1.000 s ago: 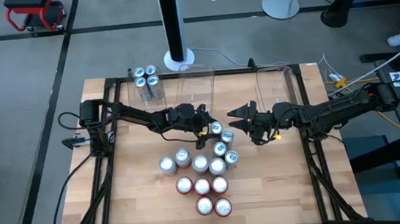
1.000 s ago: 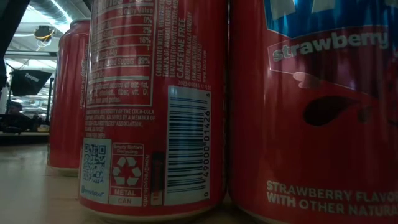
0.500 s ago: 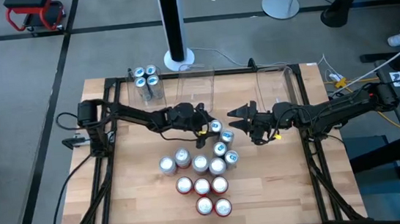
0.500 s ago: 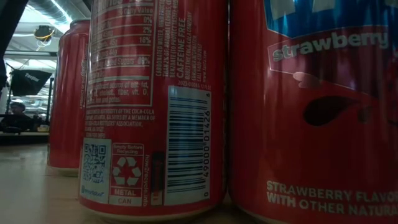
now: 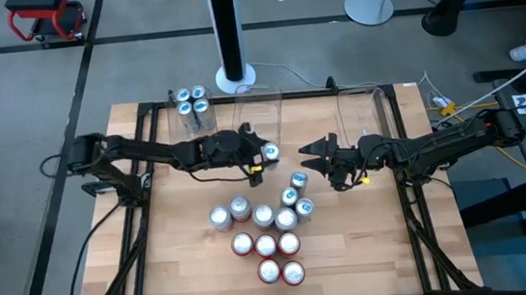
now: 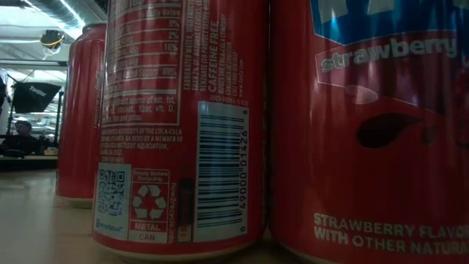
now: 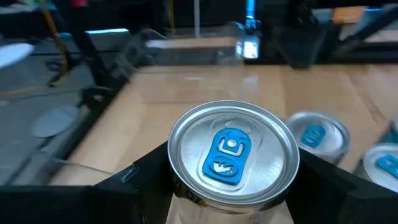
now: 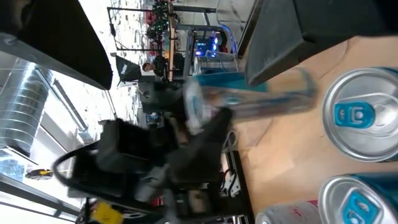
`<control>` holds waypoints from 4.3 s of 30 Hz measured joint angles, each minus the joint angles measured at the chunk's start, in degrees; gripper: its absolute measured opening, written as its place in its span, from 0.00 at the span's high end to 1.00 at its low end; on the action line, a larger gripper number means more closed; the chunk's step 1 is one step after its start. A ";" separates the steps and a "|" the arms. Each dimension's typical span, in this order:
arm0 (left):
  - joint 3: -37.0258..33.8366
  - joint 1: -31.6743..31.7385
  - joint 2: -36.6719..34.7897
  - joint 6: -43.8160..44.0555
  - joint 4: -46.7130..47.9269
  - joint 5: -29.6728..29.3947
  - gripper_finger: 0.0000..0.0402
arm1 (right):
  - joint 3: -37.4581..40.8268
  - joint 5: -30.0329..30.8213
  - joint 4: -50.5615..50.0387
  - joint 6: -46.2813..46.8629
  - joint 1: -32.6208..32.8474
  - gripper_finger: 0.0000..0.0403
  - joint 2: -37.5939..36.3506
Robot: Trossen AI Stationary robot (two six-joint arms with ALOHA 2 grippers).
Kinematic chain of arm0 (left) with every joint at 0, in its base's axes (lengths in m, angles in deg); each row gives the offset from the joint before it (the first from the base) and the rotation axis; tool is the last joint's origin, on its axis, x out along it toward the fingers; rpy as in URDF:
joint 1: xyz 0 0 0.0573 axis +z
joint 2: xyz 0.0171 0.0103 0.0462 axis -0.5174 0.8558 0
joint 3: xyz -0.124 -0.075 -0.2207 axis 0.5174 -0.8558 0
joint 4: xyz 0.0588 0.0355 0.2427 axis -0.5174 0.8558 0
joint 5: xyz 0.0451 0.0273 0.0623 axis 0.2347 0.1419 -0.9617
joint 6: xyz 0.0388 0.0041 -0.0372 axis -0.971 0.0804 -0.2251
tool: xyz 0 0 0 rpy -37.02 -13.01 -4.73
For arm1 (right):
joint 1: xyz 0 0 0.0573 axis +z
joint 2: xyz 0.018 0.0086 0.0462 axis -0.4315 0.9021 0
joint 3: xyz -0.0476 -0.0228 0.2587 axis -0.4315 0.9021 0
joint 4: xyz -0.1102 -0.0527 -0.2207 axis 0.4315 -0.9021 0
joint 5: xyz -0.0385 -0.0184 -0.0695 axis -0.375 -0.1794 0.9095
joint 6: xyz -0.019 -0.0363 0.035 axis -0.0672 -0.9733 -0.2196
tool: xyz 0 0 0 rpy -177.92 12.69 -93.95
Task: Sort soda cans
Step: Put the blue soda can into the left transparent bin
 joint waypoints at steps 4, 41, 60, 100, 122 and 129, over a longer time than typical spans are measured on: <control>0.00 -0.04 -4.88 0.48 3.59 -0.90 0.42 | 0.00 0.00 0.02 0.01 0.00 0.09 0.00; -12.84 11.20 -32.44 9.04 23.72 -28.58 0.41 | 0.00 0.00 0.30 0.02 0.00 0.09 0.00; -27.48 18.63 -32.26 13.86 6.01 -25.24 0.41 | 0.00 0.00 0.46 0.02 0.00 0.09 -0.01; -31.21 24.52 -19.15 15.48 -8.15 -21.20 0.39 | 0.00 0.00 0.41 0.00 0.00 0.09 -0.01; -28.27 24.44 -30.06 10.80 -0.70 -21.54 0.16 | 0.00 0.00 0.35 0.02 0.00 0.09 -0.01; -25.49 21.84 -37.42 11.44 15.32 -21.39 0.16 | 0.00 0.00 0.34 0.13 0.00 0.09 0.00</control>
